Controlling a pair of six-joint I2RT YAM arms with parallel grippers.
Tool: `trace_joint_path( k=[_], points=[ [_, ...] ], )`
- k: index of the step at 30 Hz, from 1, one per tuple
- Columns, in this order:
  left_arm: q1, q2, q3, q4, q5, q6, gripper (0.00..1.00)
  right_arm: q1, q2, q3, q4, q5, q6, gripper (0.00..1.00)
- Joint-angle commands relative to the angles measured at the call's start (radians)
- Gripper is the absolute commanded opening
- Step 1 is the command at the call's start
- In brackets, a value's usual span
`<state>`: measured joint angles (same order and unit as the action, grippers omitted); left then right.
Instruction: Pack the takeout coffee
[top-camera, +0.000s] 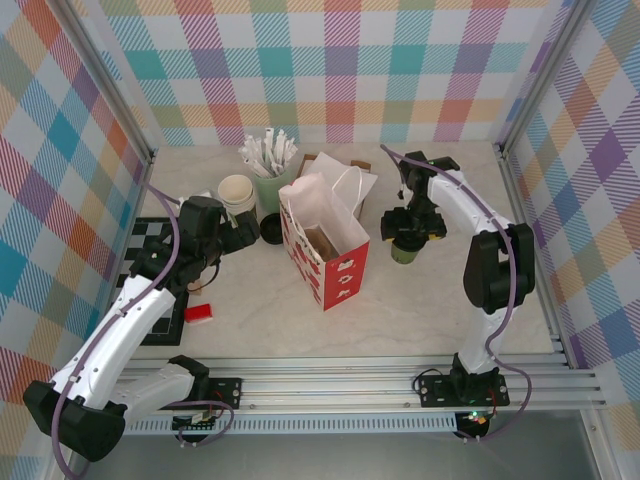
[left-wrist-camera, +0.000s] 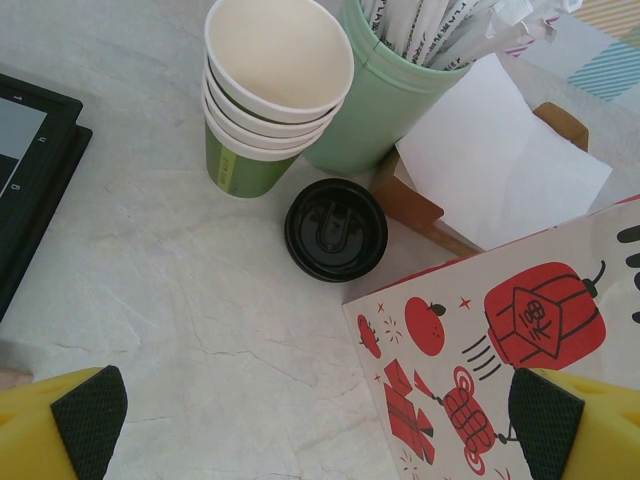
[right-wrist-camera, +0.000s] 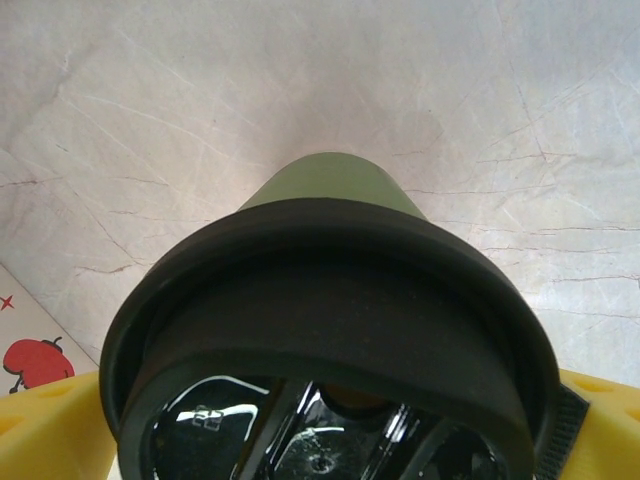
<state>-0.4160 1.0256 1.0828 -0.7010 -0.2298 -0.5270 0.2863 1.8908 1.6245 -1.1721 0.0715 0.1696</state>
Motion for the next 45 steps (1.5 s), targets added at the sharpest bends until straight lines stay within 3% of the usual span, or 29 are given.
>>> trace_joint_path(
  k=[1, 19, 45],
  points=[
    [0.016, -0.014, -0.016, 0.0, -0.02, 0.013, 1.0, 0.008, 0.014, 0.024, -0.021, 0.007, 0.011, 1.0],
    [0.016, -0.012, -0.017, -0.002, -0.025, 0.014, 1.0, 0.022, 0.033, 0.035, -0.047, 0.045, 0.021, 1.0],
    [0.016, -0.023, -0.021, 0.004, -0.022, 0.018, 1.0, 0.022, 0.021, 0.029, -0.039, 0.028, 0.011, 0.77]
  ],
)
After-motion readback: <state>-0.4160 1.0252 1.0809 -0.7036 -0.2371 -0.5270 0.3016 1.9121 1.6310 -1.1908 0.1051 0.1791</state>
